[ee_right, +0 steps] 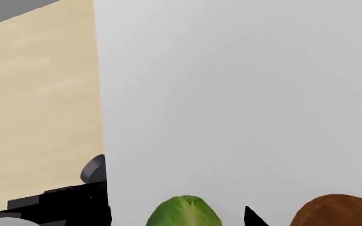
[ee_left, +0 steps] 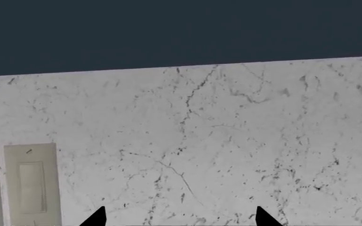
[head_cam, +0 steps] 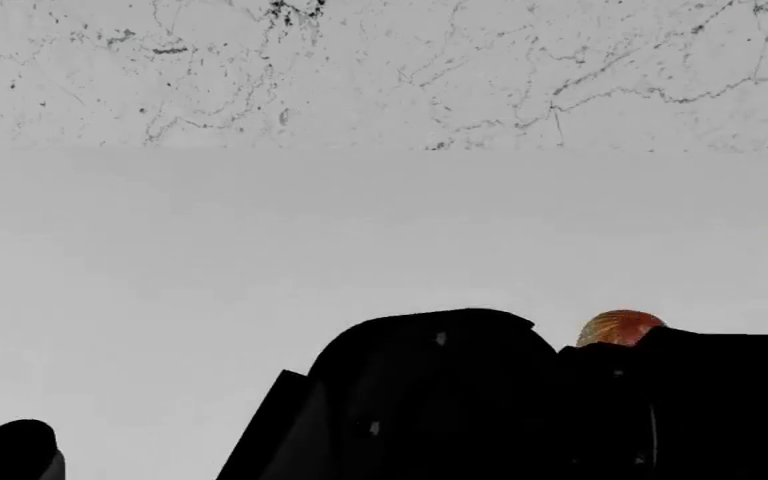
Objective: Clear the non-vegetable object off the cutting board and place the vegetables onto it.
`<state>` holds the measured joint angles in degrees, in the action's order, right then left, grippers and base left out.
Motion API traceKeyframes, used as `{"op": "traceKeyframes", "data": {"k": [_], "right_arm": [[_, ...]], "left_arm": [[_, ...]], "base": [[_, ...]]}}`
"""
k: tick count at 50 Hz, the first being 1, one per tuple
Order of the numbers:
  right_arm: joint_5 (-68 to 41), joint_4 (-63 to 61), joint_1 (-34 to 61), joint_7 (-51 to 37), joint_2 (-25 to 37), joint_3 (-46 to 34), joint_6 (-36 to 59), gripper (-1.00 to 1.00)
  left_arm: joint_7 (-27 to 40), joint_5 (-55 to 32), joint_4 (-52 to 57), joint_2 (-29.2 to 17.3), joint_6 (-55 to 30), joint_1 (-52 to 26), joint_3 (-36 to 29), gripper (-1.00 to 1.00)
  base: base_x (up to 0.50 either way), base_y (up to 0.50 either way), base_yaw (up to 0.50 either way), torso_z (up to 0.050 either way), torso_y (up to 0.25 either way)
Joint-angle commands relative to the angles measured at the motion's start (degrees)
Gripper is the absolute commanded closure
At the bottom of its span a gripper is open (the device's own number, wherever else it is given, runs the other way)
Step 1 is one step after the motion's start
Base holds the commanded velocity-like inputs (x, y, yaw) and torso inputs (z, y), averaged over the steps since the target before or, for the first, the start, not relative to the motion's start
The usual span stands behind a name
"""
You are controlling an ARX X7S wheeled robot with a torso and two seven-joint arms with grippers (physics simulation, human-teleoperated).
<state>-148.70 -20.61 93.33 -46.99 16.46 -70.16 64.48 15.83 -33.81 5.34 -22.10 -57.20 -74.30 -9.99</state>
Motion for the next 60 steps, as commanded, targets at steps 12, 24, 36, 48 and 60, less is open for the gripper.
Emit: {"op": "traceKeyframes", "data": {"k": [12, 24, 36, 48, 60], "right_arm": [[3.6, -1.8, -3.6, 2.5, 1.2, 0.6, -1.1, -1.00], [5.4, -2.1, -6.2, 3.3, 1.9, 0.0, -1.2, -1.00], [5.0, -3.0, -6.9, 2.8, 2.6, -1.4, -1.8, -1.00], [5.5, -3.8, -8.7, 3.0, 3.2, -1.7, -2.8, -1.00], [5.4, -5.1, -9.7, 2.3, 4.1, -2.6, -4.1, -1.00]], "left_arm": [[-1.5, 0.2, 0.5, 1.0, 0.4, 0.8, 2.0, -1.00], [-1.2, -0.1, 0.8, 0.9, 0.4, 1.2, 1.9, -1.00], [-1.2, -0.1, 0.6, 0.8, 0.4, 0.4, 1.6, -1.00], [-1.1, -0.1, 0.3, 0.7, 0.6, 0.4, 1.6, -1.00], [-0.9, -0.5, 0.7, 0.7, 0.5, 0.7, 1.6, -1.00]], "base": [[0.01, 0.00, 0.00, 0.000, 0.000], [0.01, 0.00, 0.00, 0.000, 0.000], [0.01, 0.00, 0.00, 0.000, 0.000], [0.01, 0.00, 0.00, 0.000, 0.000], [0.01, 0.00, 0.00, 0.000, 0.000]]}}
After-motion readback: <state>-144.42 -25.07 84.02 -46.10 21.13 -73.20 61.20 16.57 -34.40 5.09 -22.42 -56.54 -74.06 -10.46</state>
